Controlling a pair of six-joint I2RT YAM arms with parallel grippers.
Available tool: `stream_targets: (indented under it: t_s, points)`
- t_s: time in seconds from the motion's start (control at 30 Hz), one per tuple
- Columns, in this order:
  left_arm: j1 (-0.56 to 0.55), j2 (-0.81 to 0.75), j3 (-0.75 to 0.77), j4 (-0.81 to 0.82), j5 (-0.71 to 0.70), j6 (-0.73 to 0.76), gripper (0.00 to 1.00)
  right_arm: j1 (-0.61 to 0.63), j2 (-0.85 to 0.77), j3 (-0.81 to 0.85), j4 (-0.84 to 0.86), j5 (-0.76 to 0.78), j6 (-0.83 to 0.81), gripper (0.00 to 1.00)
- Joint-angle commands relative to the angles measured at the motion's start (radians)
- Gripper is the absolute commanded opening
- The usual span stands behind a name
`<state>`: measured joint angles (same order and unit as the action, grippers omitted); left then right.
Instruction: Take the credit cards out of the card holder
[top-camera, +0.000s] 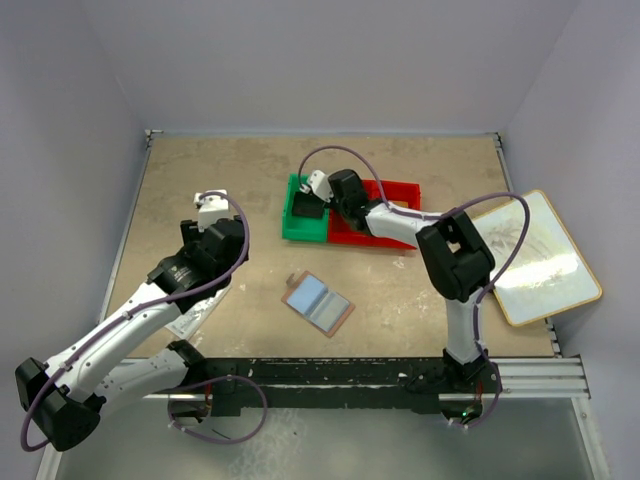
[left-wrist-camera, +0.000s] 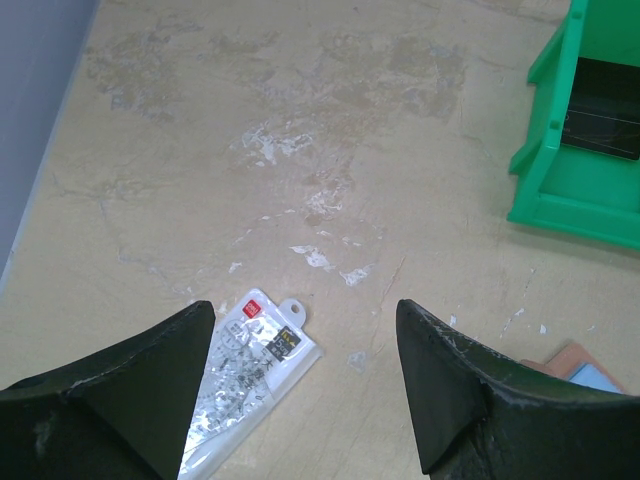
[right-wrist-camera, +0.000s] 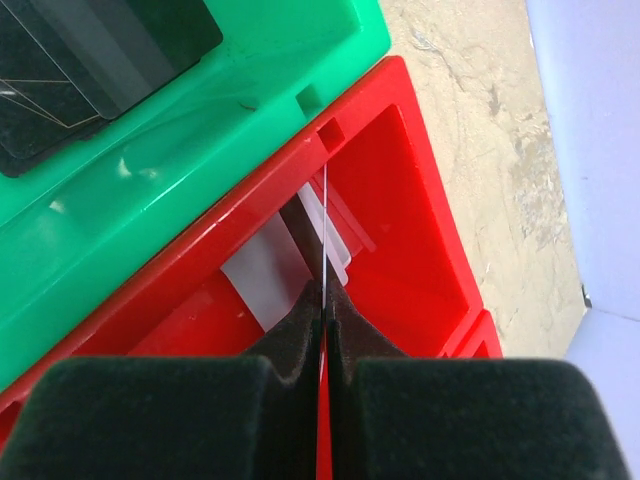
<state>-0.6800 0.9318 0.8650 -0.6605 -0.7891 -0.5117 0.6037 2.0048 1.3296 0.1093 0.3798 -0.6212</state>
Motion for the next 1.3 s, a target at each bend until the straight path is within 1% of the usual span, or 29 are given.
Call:
stream_targets:
  t_s: [0.0, 0.2, 0.5, 0.6, 0.73, 0.77, 1.03, 1.13, 1.27]
  points:
    - [0.005, -0.004, 0.017, 0.021, -0.012, 0.018, 0.71, -0.011, 0.008, 0.037, 0.062, 0.041, -0.049, 0.00]
    - [0.005, 0.001, 0.018, 0.020, -0.010, 0.019, 0.71, -0.019, 0.031, 0.054, 0.052, 0.023, -0.059, 0.02]
    - [0.006, 0.007, 0.018, 0.019, -0.010, 0.018, 0.71, -0.026, 0.045, 0.067, -0.037, -0.059, -0.046, 0.08]
    - [0.006, 0.012, 0.017, 0.019, -0.009, 0.020, 0.71, -0.032, 0.045, 0.080, -0.088, -0.090, -0.027, 0.11]
    - [0.005, 0.019, 0.018, 0.017, -0.007, 0.019, 0.71, -0.040, 0.042, 0.098, -0.126, -0.108, 0.002, 0.23]
    - [0.006, 0.020, 0.018, 0.017, -0.006, 0.020, 0.71, -0.039, 0.038, 0.101, -0.129, -0.112, 0.007, 0.24]
    - [0.005, 0.030, 0.019, 0.017, -0.004, 0.021, 0.70, -0.041, -0.004, 0.099, -0.131, -0.148, 0.053, 0.26]
    - [0.006, 0.034, 0.018, 0.016, -0.001, 0.021, 0.70, -0.042, -0.022, 0.101, -0.138, -0.141, 0.099, 0.28]
    - [0.006, 0.040, 0.020, 0.017, 0.001, 0.022, 0.70, -0.043, -0.085, 0.067, -0.113, -0.207, 0.198, 0.30]
